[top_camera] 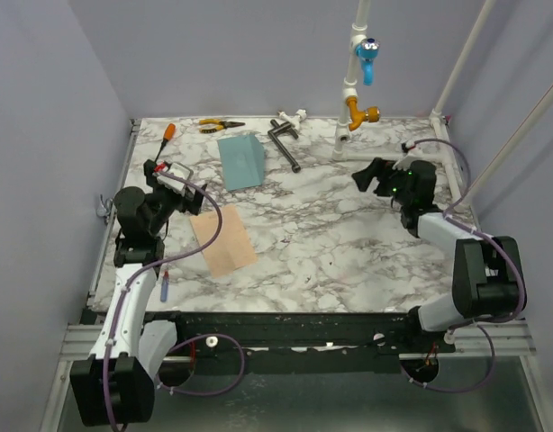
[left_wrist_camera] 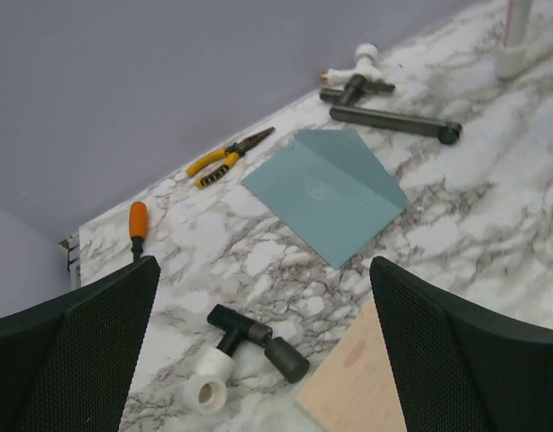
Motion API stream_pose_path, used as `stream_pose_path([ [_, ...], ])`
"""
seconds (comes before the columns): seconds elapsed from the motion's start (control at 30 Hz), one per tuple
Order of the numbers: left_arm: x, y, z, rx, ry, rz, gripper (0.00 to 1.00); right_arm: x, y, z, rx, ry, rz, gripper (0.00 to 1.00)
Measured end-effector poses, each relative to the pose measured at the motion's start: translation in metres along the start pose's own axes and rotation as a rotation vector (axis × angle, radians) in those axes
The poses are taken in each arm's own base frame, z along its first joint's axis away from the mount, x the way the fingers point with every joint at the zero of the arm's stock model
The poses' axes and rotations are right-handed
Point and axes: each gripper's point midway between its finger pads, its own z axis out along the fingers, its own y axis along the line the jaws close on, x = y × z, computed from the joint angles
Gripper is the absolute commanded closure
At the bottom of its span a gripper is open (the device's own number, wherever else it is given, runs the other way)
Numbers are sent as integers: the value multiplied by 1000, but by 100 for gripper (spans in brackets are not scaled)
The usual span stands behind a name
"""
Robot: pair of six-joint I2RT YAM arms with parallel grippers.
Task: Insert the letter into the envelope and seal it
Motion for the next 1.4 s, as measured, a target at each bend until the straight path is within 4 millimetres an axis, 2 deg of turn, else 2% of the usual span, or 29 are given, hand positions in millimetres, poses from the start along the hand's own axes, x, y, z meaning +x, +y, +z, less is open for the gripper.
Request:
stream_pose_path([
  [0.1,-3,-15,-10,151,105,143,1,45,42,-3,-63,157,41,0],
  [0.17,10,-23,-22,222,185,224,1,68,74,-10,-114,246,52,0],
  [0.23,33,-33,-41,292,278,304,2,82,106,-17,-166,307,50,0],
  [0.4,92,-50,-89,443,504,431,4,89,186,-24,-293,376,23,4],
  [0.5,113,-54,-102,499,599,424,6,91,230,-13,-361,410,24,6],
  [0.57,125,-57,-106,529,651,401,8,102,251,-3,-388,447,21,9],
  [0.63,135,-59,-110,549,694,378,11,119,264,4,-405,495,22,11],
  [0.73,149,-56,-110,552,751,358,15,157,278,16,-420,598,34,11],
  [0.87,167,-44,-104,511,826,360,16,198,284,24,-416,707,52,15],
  [0.97,178,-31,-97,461,860,383,16,218,290,32,-423,757,67,18],
  [1.07,187,-21,-90,405,871,404,18,234,298,44,-435,785,78,22],
  [1.2,197,-17,-85,358,881,398,18,240,311,49,-471,805,100,25],
  [1.4,205,-34,-75,357,846,440,18,248,325,48,-521,829,129,29],
])
